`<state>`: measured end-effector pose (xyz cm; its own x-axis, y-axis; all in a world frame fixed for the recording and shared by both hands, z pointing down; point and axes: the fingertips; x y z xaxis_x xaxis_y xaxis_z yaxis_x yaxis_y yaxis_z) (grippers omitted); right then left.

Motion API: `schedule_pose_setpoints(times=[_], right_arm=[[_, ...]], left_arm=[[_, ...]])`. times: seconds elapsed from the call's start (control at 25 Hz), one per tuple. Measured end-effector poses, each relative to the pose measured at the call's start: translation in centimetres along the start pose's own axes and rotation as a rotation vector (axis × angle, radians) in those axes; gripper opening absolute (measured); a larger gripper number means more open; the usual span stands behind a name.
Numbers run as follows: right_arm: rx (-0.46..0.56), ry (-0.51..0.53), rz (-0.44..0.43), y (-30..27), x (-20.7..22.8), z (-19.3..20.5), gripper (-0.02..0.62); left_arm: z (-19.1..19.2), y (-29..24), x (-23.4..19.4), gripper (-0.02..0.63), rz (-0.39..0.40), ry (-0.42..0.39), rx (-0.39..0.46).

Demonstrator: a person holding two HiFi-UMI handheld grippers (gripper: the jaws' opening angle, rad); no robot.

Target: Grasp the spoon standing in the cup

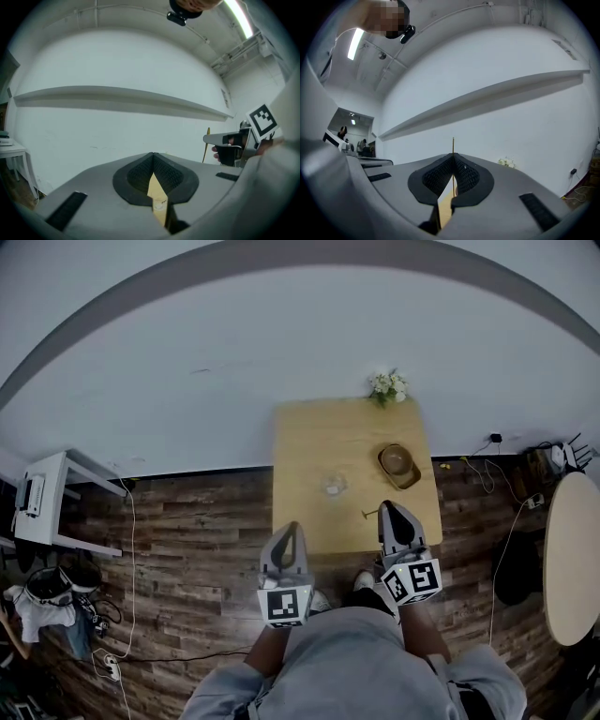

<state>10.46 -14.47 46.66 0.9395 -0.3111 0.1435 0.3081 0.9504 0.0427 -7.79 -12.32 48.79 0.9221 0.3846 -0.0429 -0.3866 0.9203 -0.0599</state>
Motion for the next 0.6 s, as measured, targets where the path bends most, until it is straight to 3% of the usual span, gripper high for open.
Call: schedule_pose_setpoints(times=[0.6], right_arm=[[0.027,0.003,-0.057,1.6,0.8,-2.4,0.0]], left_arm=[[-2.1,-0.4,2.8,0.002,-0.033,-0.01,0.03]])
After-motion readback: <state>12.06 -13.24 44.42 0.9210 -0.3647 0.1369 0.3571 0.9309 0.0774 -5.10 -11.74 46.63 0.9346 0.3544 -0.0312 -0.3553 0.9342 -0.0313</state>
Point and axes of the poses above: the fingertips, and each gripper's own axes: y backward along the fingers, x to its right, z out of its underside, and after that the axes turned 3 degrees about z, right-handed
